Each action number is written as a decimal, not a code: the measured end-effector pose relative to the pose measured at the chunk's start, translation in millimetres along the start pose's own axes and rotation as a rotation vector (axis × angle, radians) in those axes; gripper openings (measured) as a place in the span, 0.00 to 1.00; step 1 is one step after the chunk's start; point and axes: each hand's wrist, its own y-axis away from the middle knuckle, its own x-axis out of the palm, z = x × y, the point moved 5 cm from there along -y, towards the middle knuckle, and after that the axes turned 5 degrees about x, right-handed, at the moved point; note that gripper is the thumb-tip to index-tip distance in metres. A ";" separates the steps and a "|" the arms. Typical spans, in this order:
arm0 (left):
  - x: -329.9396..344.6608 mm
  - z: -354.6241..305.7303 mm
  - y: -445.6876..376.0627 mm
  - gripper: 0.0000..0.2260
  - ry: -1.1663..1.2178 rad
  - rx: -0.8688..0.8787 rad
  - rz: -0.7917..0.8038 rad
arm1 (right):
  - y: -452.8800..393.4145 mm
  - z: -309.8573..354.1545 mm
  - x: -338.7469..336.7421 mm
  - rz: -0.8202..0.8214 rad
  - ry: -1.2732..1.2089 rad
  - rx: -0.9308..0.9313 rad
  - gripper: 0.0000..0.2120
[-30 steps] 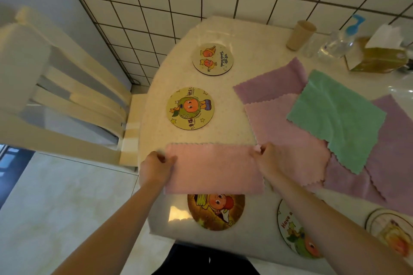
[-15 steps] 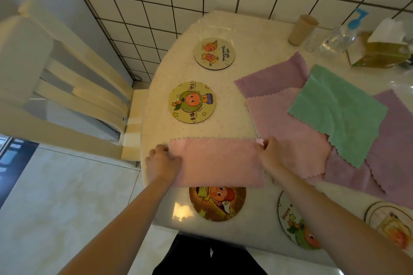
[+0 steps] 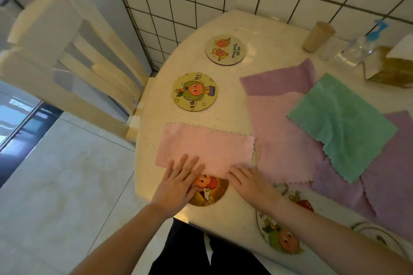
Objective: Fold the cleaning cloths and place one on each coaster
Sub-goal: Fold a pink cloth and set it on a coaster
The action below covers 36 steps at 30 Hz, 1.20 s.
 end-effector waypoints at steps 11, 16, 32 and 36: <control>-15.5 -15.4 -1.2 0.30 0.115 -0.256 -0.048 | -8.7 -0.7 -36.1 0.016 0.045 -0.139 0.21; -23.2 -68.2 -27.4 0.29 0.178 -0.185 -0.121 | 5.3 9.4 -62.4 -0.090 -0.097 -0.217 0.20; -7.7 -87.4 2.9 0.23 0.334 0.039 -0.170 | -21.6 -50.9 -24.0 0.380 0.166 -0.533 0.36; -19.9 -64.5 3.8 0.16 0.836 -0.217 -0.187 | -35.6 -58.7 -18.8 0.423 0.059 -0.532 0.32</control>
